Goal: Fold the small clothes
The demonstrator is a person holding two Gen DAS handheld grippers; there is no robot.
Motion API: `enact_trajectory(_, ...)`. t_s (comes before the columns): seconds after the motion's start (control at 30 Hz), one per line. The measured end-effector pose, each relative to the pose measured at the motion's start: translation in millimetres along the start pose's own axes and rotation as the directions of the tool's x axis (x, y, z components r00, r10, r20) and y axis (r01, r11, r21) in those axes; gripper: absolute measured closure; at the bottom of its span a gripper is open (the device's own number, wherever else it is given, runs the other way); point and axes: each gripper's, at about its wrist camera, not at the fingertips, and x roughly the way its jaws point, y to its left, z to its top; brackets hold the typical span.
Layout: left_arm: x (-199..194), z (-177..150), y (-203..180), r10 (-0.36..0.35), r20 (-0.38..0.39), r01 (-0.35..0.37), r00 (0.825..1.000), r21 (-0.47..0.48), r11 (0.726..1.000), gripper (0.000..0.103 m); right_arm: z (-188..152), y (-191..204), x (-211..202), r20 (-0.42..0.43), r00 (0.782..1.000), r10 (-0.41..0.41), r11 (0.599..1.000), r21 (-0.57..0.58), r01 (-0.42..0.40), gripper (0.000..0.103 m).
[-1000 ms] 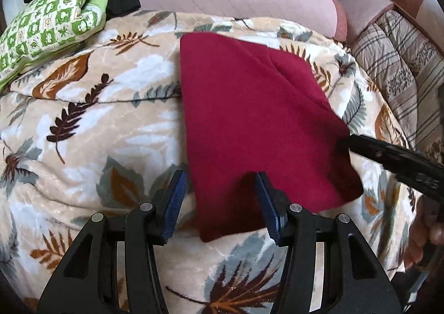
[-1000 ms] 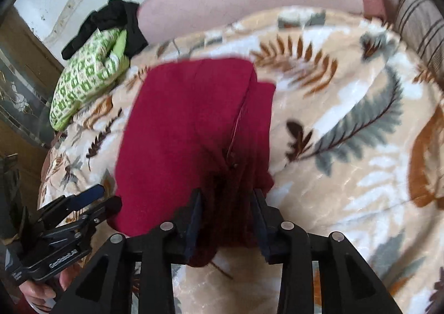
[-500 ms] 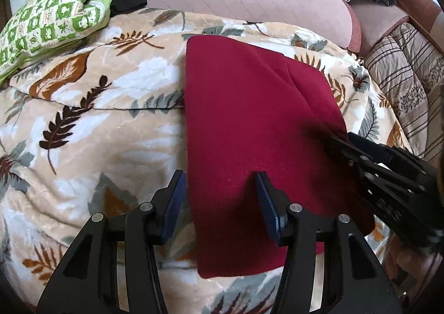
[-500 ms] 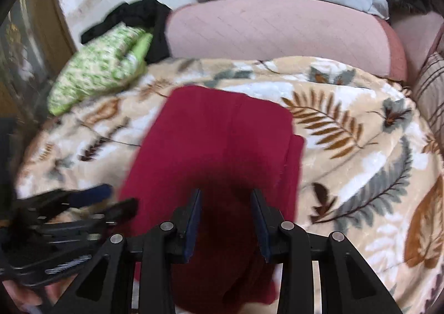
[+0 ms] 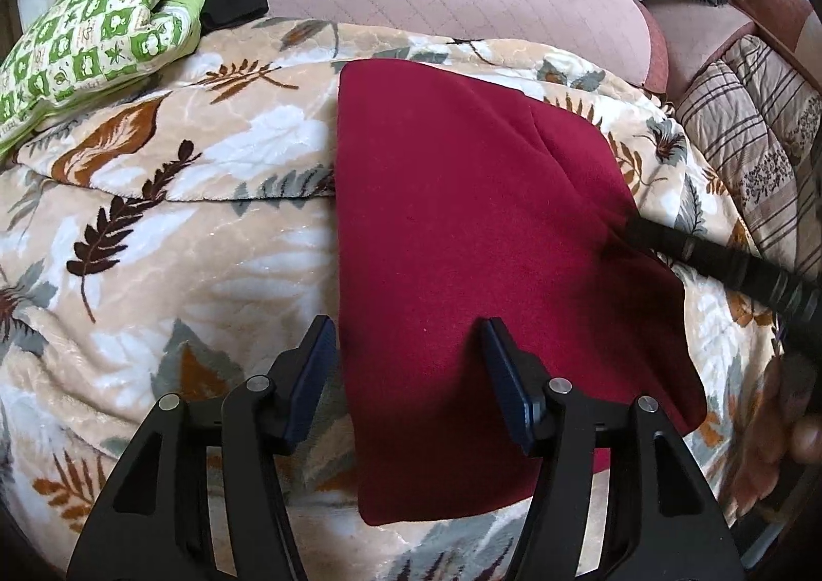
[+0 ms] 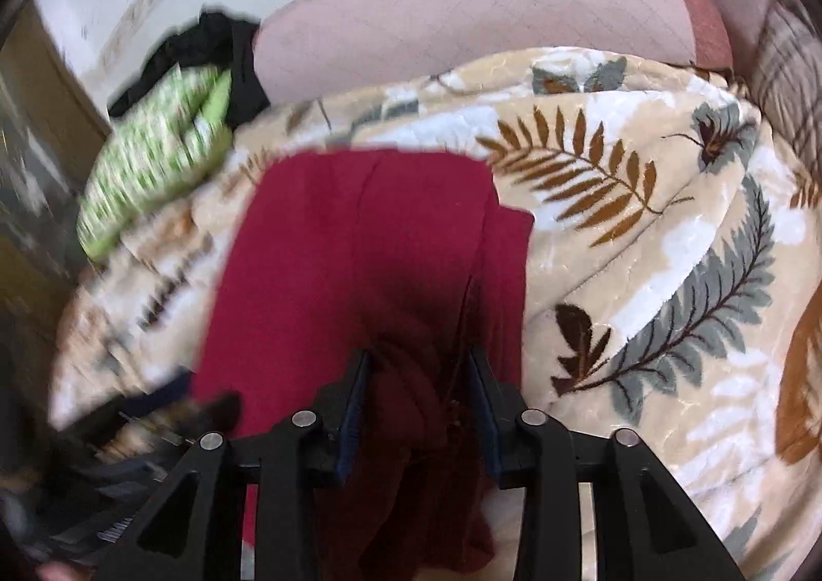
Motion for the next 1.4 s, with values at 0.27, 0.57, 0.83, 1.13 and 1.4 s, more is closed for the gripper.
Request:
enact_trajectory(0.27,1,-3,-5,0.014,0.003,-0.014,1.0,0.007,1.0,0.043,30,1,29,-0.027,0.998,-0.051,0.999,0.009,0.051,0.056)
enact_trajectory(0.57,5,-2,-3,-0.013,-0.009,0.013,1.0,-0.003,1.0,0.039,37,-4,43,-0.008,0.99,-0.139,0.988,-0.075,0.138,0.092)
enact_trajectory(0.83,2,-4,-6,0.009,-0.012,-0.009,1.0,0.009,1.0,0.038,34,-5,35,0.01,0.99,-0.139,0.989,-0.039,0.139,0.092)
enact_trajectory(1.13,-10,14,22,-0.096,-0.009,0.095,0.995,-0.1,0.99,0.039,21,-6,4,0.024,0.999,-0.04,0.999,-0.005,0.04,0.043)
enact_trajectory(1.4,24,34,31,-0.239,-0.062,0.227,0.969,-0.154,0.962,0.032,16,-29,34,-0.056,0.998,0.033,0.998,0.05,-0.03,0.032)
